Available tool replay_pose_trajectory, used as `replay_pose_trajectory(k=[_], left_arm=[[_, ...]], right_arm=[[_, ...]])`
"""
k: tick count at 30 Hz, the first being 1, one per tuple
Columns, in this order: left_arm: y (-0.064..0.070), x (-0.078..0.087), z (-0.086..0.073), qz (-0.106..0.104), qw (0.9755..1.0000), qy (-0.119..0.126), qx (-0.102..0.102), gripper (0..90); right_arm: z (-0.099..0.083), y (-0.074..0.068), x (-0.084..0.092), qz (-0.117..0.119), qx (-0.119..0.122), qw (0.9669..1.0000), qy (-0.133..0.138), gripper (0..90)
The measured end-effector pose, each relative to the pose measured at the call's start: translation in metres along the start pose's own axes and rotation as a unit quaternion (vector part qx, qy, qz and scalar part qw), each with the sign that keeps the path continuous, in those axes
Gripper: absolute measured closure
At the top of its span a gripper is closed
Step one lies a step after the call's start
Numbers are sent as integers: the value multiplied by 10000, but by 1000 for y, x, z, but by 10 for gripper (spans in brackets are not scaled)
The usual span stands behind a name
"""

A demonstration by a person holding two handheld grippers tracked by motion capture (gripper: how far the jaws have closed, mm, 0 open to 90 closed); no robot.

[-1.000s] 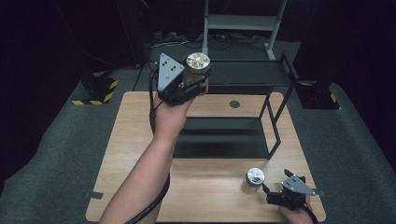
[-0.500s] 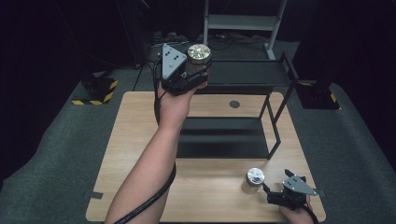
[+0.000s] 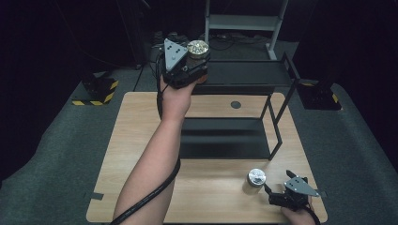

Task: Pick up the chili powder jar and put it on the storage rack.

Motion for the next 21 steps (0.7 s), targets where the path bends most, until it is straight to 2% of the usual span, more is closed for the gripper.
replay_pose_trajectory(k=[21], left_arm=[[-2, -6, -5, 38, 9999, -133, 99, 346]], right_arm=[[0, -1, 0, 8, 14, 10000, -4, 0]])
Point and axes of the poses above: each handheld gripper's, and its own axes: x roughly backward along the jaws, z roughly out of its top, y roughly to its right, the point moved 3 cm from there along -x, roughly forward along the jaws, and after that the axes turned 15 degrees about y, right-handed, at the moved point
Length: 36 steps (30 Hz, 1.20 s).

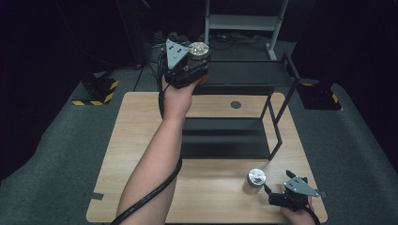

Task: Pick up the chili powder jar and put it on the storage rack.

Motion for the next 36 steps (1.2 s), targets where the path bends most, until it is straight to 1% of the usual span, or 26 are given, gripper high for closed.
replay_pose_trajectory(k=[7, 11, 19, 22, 24, 25, 27, 32, 36], left_arm=[[-1, -1, -3, 28, 10000, 19, 64, 344], [-2, -2, -4, 43, 9999, 20, 142, 340], [-2, -3, -2, 20, 9999, -34, 121, 329], [-1, -3, -2, 53, 9999, -61, 122, 244], [2, -2, -1, 142, 9998, -71, 84, 141], [3, -1, -1, 160, 9998, -59, 86, 109], [3, 1, -1, 205, 9997, -80, 135, 5], [1, 8, -1, 198, 9996, -82, 156, 4], [1, 16, 0, 186, 9998, -60, 97, 3]], right_arm=[[0, 0, 0, 1, -13, 10000, 2, 0], [0, 0, 0, -2, -16, 10000, 6, 0], [0, 0, 0, 4, 1, 10000, 2, 0], [0, 0, 0, 2, -3, 10000, 3, 0], [0, 0, 0, 7, 4, 10000, 1, 0], [0, 0, 0, 11, 6, 10000, -3, 0], [0, 0, 0, 10, 13, 10000, -9, 0], [0, -1, 0, 5, 33, 10000, -5, 0], [0, -1, 0, 5, 38, 10000, -12, 0]])
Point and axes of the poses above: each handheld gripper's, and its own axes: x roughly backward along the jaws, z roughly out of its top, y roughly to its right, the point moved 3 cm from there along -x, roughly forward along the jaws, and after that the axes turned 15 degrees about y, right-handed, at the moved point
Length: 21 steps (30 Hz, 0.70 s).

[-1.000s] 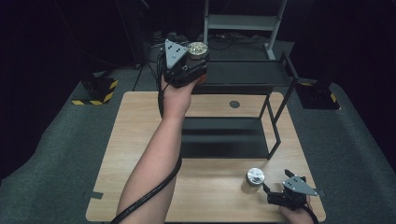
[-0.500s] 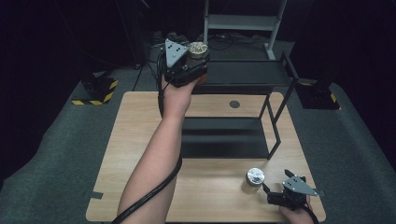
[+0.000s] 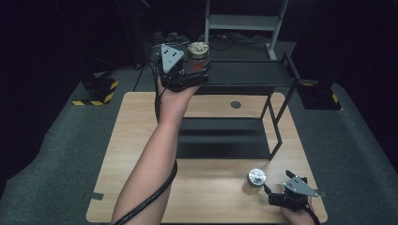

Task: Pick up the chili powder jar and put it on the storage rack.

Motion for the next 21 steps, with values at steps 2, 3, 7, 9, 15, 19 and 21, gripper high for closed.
replay_pose_trajectory(k=[2, 3, 7, 9, 15, 19, 21], left_arm=[[0, 4, 1, -10, 10000, 18, -17, 3], [0, 6, 1, -20, 10000, 13, -6, 3], [2, 14, 3, -43, 9999, 41, -84, 3], [3, 18, 3, -66, 9999, 50, -93, 3], [8, 35, 3, -156, 9996, 67, -232, 3], [10, 46, 2, -203, 9994, 30, -290, 3], [11, 51, 1, -213, 9993, 24, -295, 3]], right_arm=[[0, 0, 0, -3, 4, 10000, 0, 0], [0, 0, 0, -3, 9, 10000, -1, 0], [0, -1, 0, 2, 42, 10000, -4, 0], [0, -1, 0, -2, 47, 10000, -6, 0], [0, -1, 0, 5, 69, 10000, -15, 0], [1, -1, -1, 5, 73, 10000, -23, 0], [1, -2, -1, 1, 79, 10000, -28, 0]])
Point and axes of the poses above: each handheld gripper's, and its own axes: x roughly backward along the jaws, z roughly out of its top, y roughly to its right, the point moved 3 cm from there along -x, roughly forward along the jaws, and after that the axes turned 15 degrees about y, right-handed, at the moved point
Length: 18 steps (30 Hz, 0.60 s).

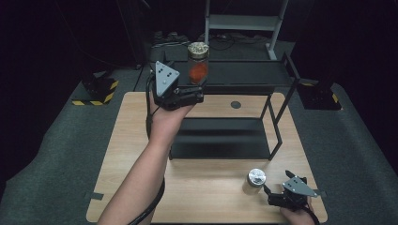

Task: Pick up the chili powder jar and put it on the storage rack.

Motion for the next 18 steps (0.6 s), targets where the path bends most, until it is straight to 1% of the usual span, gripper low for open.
replay_pose_trajectory(k=[2, 10, 13, 16, 18], left_arm=[[0, 5, -1, -31, 10000, 9, 11, 3], [6, 26, -2, -12, 10000, -8, -1, 3], [6, 35, -3, -48, 10000, 20, -49, 3], [6, 43, -4, -41, 10000, 37, -43, 3], [6, 49, -4, -29, 9999, 27, -94, 3]], right_arm=[[0, 0, 0, 2, 8, 10000, -4, 0], [0, -1, 0, 0, 30, 10000, -7, 0], [0, -1, 0, 3, 39, 10000, -3, 0], [0, -1, 0, 2, 43, 10000, -6, 0], [0, -1, 0, 2, 50, 10000, -8, 0]])
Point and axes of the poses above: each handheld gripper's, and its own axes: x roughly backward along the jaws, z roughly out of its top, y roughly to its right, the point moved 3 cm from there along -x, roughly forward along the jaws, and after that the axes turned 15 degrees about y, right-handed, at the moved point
